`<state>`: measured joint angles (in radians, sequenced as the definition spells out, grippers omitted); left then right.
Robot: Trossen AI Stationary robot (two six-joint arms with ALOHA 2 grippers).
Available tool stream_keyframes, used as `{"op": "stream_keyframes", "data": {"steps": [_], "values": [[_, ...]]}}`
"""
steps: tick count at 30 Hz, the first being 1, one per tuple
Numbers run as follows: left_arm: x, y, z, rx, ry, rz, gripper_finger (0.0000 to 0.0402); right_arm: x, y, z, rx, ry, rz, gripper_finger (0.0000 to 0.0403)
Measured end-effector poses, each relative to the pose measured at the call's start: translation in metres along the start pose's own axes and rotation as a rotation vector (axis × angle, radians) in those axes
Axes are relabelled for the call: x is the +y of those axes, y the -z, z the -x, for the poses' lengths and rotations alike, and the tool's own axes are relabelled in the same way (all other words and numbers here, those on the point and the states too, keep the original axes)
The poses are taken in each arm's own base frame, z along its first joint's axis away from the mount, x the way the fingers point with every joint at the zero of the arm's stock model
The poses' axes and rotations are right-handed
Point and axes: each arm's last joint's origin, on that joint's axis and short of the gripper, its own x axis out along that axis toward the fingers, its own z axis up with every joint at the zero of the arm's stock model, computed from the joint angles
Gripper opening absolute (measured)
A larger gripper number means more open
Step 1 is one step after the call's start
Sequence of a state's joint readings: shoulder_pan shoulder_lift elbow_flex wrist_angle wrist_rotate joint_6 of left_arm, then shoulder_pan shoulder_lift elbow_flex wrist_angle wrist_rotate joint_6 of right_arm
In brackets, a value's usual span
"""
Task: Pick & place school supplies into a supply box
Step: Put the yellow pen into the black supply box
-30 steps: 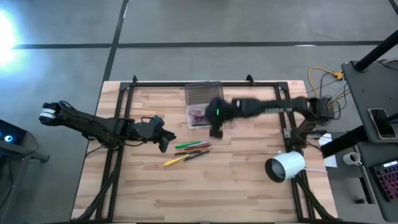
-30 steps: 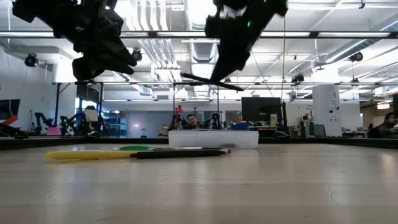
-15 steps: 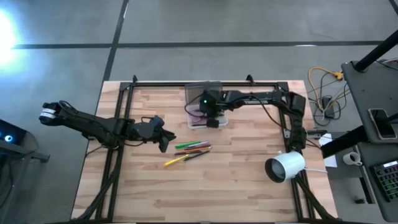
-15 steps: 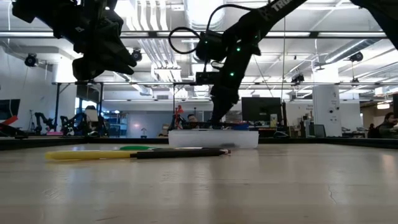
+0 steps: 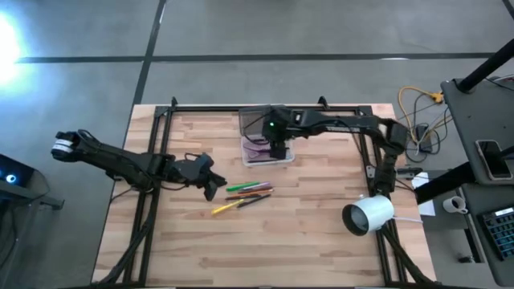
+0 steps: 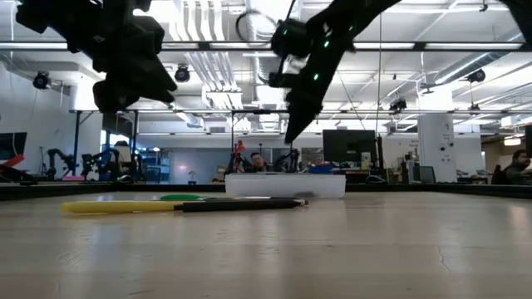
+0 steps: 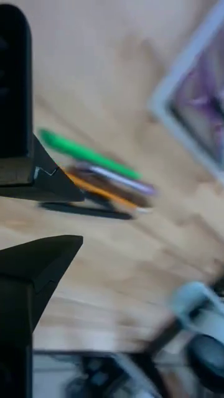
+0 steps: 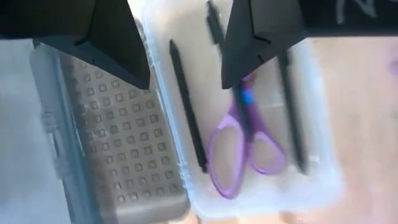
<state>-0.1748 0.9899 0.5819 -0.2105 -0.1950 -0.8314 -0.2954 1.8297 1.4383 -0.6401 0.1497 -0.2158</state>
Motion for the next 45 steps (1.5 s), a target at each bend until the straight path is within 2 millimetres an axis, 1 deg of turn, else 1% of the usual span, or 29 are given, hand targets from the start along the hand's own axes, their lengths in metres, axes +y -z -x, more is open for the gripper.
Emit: {"op": "stream_keyframes", "data": {"steps": [3,8,11,15,17,20,24,28,31,35,38,41,45], "values": [[-0.008,0.010,-0.012,0.110,-0.017,-0.031,0.0081,0.009,0.010,0.025,-0.027,-0.010,0.018,0.0195],[-0.025,0.028,-0.039,0.292,-0.146,-0.109,0.0083,0.029,0.040,0.046,-0.007,-0.012,0.038,0.0196],[-0.037,0.028,-0.056,0.347,-0.224,-0.083,0.0096,0.040,0.059,0.053,0.004,-0.014,-0.013,0.0196],[-0.048,0.028,-0.077,0.410,-0.316,-0.103,0.0128,0.053,0.079,0.060,0.014,-0.015,-0.071,0.0196],[-0.052,0.028,-0.086,0.449,-0.345,-0.111,0.0141,0.059,0.086,0.063,0.014,-0.025,-0.085,0.0196],[-0.057,0.032,-0.099,0.535,-0.360,-0.134,0.0148,0.069,0.093,0.067,0.011,-0.021,-0.094,0.0196],[-0.058,0.038,-0.115,0.585,-0.398,-0.147,0.0149,0.076,0.093,0.071,-0.007,-0.006,-0.094,0.0196],[-0.053,0.038,-0.122,0.603,-0.430,-0.137,0.0149,0.081,0.091,0.072,-0.012,-0.013,-0.084,0.0196],[-0.050,0.035,-0.122,0.610,-0.434,-0.104,0.0150,0.080,0.088,0.074,-0.020,-0.012,-0.086,0.0196],[-0.051,0.021,-0.111,0.587,-0.414,-0.056,0.0150,0.080,0.087,0.075,-0.015,-0.013,-0.083,0.0196],[-0.045,0.016,-0.110,0.602,-0.419,-0.037,0.0150,0.079,0.086,0.077,-0.013,-0.012,-0.081,0.0196],[-0.040,0.015,-0.113,0.649,-0.396,-0.044,0.0150,0.079,0.086,0.077,-0.016,-0.012,-0.082,0.0196],[-0.039,0.023,-0.119,0.695,-0.387,-0.078,0.0150,0.079,0.085,0.077,-0.017,-0.012,-0.085,0.0196]]}}
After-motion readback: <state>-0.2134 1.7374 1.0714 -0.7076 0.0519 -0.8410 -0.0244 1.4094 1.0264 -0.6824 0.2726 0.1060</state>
